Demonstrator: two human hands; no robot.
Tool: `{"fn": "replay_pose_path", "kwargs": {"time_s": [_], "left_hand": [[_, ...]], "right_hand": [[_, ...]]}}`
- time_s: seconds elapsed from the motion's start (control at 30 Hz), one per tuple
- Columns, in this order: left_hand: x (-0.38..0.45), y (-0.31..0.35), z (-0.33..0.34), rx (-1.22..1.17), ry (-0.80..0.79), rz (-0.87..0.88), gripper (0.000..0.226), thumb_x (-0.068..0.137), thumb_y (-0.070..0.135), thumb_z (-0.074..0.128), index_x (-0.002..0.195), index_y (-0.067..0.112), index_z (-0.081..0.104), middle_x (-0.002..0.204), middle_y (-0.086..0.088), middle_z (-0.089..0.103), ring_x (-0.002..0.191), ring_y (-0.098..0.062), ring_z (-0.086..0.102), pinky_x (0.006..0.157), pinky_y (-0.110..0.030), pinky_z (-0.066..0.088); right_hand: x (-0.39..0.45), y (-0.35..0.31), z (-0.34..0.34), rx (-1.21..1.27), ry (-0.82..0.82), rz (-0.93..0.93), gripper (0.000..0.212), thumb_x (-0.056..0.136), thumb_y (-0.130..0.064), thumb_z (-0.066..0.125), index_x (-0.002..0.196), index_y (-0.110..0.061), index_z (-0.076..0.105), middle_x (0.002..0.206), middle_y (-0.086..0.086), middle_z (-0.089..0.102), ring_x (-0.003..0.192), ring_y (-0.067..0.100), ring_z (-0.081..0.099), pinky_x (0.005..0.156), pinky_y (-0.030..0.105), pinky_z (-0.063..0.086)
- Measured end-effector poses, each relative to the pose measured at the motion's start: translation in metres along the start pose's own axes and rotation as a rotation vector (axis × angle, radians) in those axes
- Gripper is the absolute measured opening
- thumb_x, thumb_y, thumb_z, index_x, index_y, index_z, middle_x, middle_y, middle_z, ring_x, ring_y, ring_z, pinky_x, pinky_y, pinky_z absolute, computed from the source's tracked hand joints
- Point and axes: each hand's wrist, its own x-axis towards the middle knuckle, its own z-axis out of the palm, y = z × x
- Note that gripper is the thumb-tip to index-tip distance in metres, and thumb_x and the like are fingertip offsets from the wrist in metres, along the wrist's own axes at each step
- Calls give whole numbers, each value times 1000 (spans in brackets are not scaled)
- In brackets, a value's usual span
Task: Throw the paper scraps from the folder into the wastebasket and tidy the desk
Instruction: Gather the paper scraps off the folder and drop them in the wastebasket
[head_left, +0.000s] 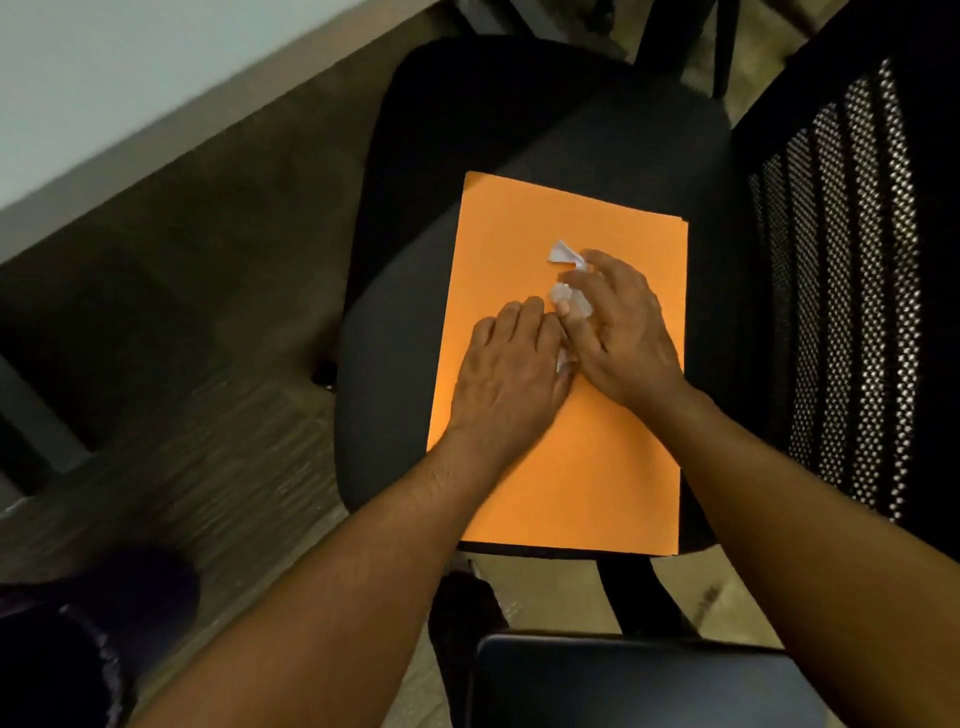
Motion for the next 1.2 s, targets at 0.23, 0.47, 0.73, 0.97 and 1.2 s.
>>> {"fn": "replay_pose_path", "kwargs": {"time_s": [0.23, 0.47, 0.73, 0.97, 1.2], "left_hand": [[-14, -26, -13, 105, -6, -1, 10, 96, 19, 57, 96, 10, 60, 93, -10, 58, 77, -26, 54, 61, -38, 45], [-14, -36, -24, 63, -30, -20, 41, 100, 41, 43, 81, 11, 63, 77, -9, 60, 58, -27, 58, 45, -30, 33], [-19, -41, -32, -229, 258, -165, 49, 86, 25, 75, 47, 7, 51, 44, -10, 49, 34, -29, 43, 38, -27, 30], [-49, -87, -74, -581, 664, -537, 54, 97, 16, 56, 48, 19, 35, 41, 6, 29, 34, -10, 24, 38, -25, 18], [-163, -179, -130, -433, 756, -741, 59, 99, 17, 52, 51, 35, 23, 43, 18, 21, 33, -6, 27, 41, -14, 16]], "right_hand": [[-19, -1, 11, -201, 49, -214, 28, 97, -35, 54, 109, -10, 61, 123, 17, 57, 106, 33, 53, 85, 45, 42], [-14, -13, 10, -244, 103, -225, 32, 100, -24, 50, 81, -2, 60, 75, 16, 55, 60, 31, 50, 39, 38, 40], [-16, -33, 9, -118, 186, -157, 23, 94, -5, 59, 71, 1, 56, 62, 17, 53, 46, 30, 45, 39, 41, 41], [-8, -108, 20, 8, 178, -404, 28, 94, -9, 49, 68, -1, 51, 60, 14, 49, 45, 24, 40, 43, 30, 30], [-5, -237, 77, 34, 28, -778, 27, 93, -12, 55, 68, -3, 55, 62, 13, 53, 47, 28, 49, 39, 35, 39]]}}
